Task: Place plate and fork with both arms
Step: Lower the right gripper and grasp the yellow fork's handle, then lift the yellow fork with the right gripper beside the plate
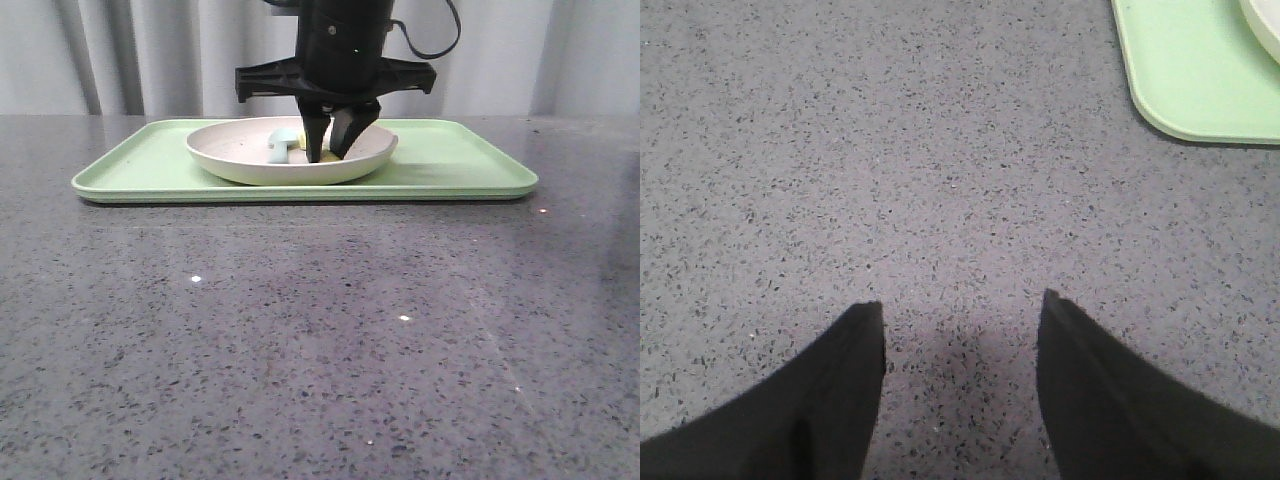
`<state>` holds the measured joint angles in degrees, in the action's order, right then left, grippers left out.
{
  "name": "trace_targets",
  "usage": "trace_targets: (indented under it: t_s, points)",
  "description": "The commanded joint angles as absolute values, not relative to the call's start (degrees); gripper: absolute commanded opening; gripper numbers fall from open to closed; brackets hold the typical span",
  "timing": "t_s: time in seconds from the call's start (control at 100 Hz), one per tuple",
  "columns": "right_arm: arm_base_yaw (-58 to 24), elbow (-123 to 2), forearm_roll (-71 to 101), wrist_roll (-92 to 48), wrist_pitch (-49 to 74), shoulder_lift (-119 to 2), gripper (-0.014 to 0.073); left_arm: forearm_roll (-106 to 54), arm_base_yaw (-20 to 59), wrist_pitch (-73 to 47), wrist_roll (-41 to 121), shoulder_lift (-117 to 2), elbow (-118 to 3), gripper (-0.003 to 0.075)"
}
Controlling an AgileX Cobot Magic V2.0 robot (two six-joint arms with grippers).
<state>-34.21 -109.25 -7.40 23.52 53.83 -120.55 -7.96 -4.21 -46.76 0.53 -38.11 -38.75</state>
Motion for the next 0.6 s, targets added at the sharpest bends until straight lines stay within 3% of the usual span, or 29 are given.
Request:
trace_targets:
  t_s: [0.0,0.59]
  points:
    - [-34.17,-110.92,-8.60,23.26,54.79,-117.56,-0.0067,-8.45,-4.40,-43.71,0.00,-38.09,-40.26,0.0347]
    - [-33.81,-121.89,-12.81,23.26,63.31,-115.46,-0.0067,-8.33,-4.40,-43.71,0.00,-38.09,-40.26,0.0347]
